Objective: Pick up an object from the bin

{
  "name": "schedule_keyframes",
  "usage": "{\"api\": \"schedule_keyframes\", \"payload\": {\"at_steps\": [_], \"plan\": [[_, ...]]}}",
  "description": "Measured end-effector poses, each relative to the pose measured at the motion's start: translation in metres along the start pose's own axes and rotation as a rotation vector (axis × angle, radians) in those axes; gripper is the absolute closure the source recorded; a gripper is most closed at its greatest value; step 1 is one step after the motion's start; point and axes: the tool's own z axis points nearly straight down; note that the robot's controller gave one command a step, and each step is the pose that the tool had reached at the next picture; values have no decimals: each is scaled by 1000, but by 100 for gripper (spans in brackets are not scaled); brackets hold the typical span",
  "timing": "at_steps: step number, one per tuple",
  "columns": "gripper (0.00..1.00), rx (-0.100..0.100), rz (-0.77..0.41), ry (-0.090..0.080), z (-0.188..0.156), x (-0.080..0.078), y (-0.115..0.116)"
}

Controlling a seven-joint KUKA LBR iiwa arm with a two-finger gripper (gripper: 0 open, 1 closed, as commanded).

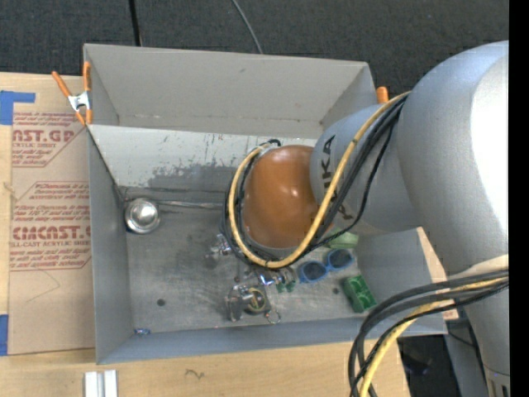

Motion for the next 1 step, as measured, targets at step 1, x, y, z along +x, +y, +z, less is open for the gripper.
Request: {"api": "schedule_keyframes", "payload": {"at_steps": [1], "plan": [[0,3,24,-13,-2,36,-47]]}}
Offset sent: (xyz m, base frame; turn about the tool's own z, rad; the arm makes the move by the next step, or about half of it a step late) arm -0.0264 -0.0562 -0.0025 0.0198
